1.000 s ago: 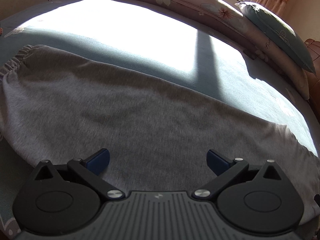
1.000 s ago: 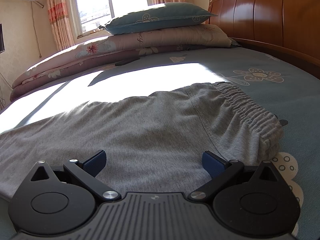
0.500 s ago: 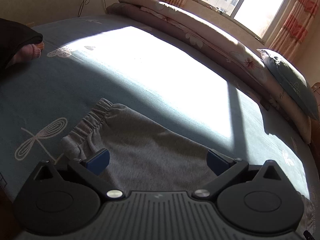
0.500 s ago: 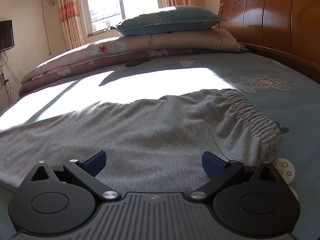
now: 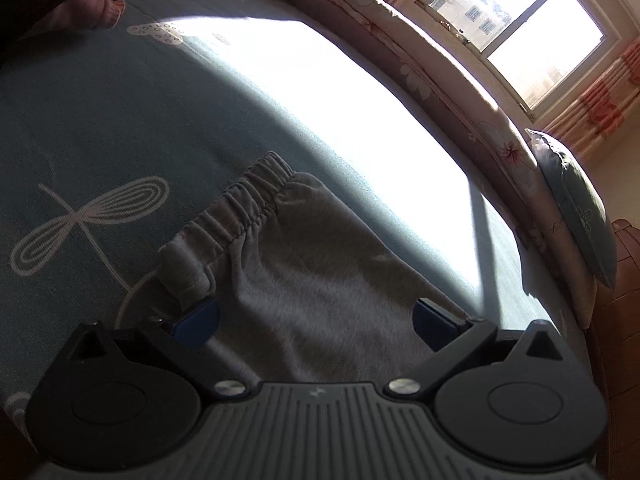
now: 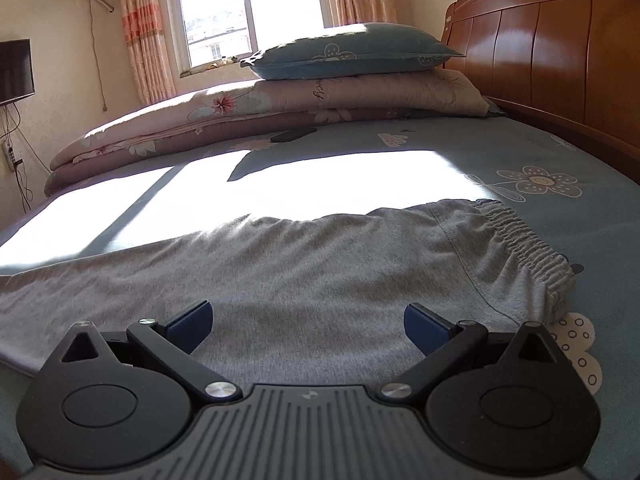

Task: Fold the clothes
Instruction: 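Move the left gripper toward the waistband of the pants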

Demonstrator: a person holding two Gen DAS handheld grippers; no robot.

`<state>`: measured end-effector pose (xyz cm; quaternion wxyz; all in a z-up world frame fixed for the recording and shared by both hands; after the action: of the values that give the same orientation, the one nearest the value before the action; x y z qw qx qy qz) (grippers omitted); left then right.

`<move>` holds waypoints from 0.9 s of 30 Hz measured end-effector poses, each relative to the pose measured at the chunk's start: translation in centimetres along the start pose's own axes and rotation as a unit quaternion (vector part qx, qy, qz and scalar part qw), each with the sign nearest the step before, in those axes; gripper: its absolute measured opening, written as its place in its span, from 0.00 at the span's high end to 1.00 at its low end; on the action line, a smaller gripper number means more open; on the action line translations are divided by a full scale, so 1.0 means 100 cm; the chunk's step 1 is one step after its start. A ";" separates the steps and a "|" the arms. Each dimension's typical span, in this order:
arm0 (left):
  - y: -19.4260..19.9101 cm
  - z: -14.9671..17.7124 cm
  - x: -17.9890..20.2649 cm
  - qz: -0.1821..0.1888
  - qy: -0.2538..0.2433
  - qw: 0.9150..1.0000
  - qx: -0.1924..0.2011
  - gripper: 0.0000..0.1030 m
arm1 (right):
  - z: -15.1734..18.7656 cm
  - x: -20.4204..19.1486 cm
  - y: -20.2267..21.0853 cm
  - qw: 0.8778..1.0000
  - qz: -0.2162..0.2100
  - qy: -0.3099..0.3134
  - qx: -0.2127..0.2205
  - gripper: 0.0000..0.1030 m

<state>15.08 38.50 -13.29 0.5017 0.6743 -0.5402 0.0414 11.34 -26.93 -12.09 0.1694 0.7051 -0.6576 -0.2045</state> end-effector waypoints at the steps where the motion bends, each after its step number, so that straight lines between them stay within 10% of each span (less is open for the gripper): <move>1: 0.004 -0.002 0.005 0.011 -0.008 1.000 0.004 0.01 | 0.000 -0.005 -0.001 1.000 -0.002 0.005 -0.002 0.00; 27: -0.037 -0.010 0.002 -0.014 -0.004 1.000 -0.024 0.01 | 0.012 -0.051 -0.012 0.998 -0.040 0.026 -0.045 0.00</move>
<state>18.53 38.76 -15.01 0.5159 0.6700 -0.5335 0.0191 11.52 -21.72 -13.40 0.2098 0.7273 -0.6146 -0.2222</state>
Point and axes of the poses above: each gripper's, at about its wrist camera, not at the fingertips, and y roughly against the way its jaws point, x to its right, z to its underside, the point moved 4 cm from there along -y, roughly the way its jaws point, and after that the axes turned 6 degrees about y, right-handed, at the moved point
